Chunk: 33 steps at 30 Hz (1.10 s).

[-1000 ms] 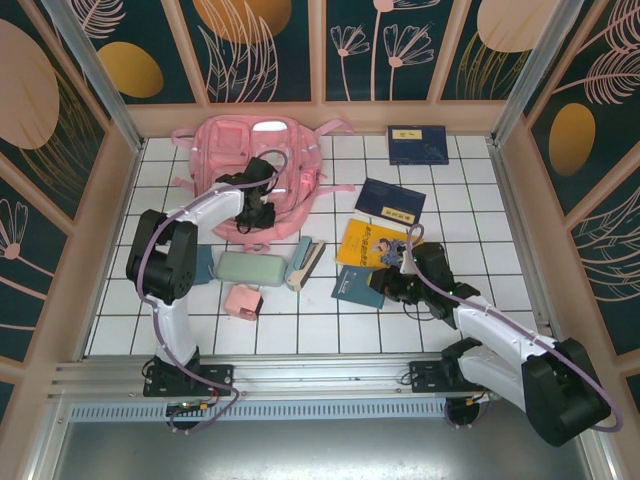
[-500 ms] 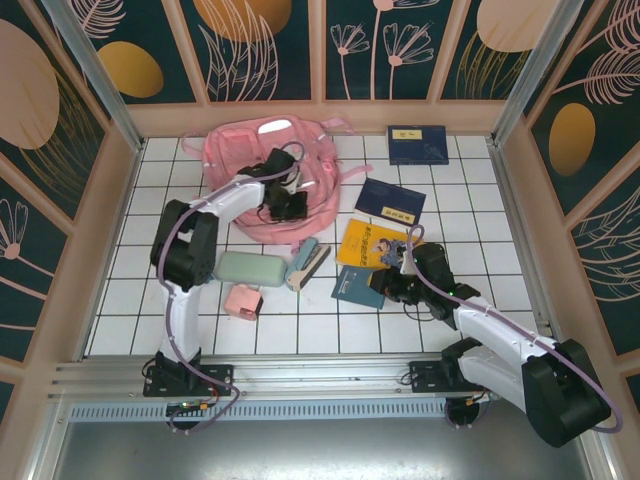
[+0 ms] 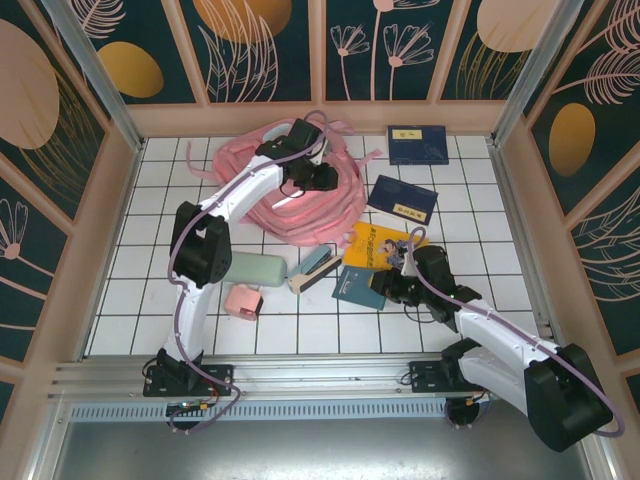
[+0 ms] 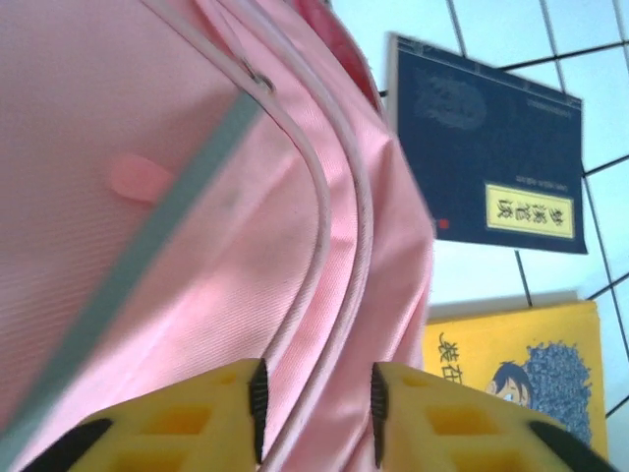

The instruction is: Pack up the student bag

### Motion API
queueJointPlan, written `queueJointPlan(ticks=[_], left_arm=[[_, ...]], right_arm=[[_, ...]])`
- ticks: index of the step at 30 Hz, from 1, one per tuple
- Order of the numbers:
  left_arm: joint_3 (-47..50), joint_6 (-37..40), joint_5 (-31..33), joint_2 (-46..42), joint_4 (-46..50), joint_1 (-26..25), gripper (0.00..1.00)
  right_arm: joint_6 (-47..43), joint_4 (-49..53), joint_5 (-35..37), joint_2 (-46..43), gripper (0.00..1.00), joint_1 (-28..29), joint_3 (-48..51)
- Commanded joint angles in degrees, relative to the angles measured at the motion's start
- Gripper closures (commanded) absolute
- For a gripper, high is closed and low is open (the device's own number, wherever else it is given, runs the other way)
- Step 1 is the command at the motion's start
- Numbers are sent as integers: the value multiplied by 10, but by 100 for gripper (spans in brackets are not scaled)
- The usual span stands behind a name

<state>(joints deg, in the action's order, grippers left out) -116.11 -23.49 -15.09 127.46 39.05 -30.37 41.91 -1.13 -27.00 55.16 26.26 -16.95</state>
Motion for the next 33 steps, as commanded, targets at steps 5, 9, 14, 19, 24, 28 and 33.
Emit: queueJointPlan(ticks=[5,9,14,19,24,28,33], left_arm=[[40,62,11,-5,29,-12,53],[35,90,38,-3,44,-33,51],[52,106,43,-16,44,-44,51],[71,115,50,-27,45,-53,49],[79,117,72,-17,45,-59,49],[65,109,94,-14,42,-59,57],[45,105,101,-19,39,-59,98]], right_arm=[[-5,24,34,5,100,4,21],[-1,21,34,4,100,4,26],[1,19,34,3,100,5,34],[1,20,33,-4,100,5,37],[1,13,30,-3,100,5,44],[2,16,29,-10,100,6,48],[0,34,37,-32,100,5,46]])
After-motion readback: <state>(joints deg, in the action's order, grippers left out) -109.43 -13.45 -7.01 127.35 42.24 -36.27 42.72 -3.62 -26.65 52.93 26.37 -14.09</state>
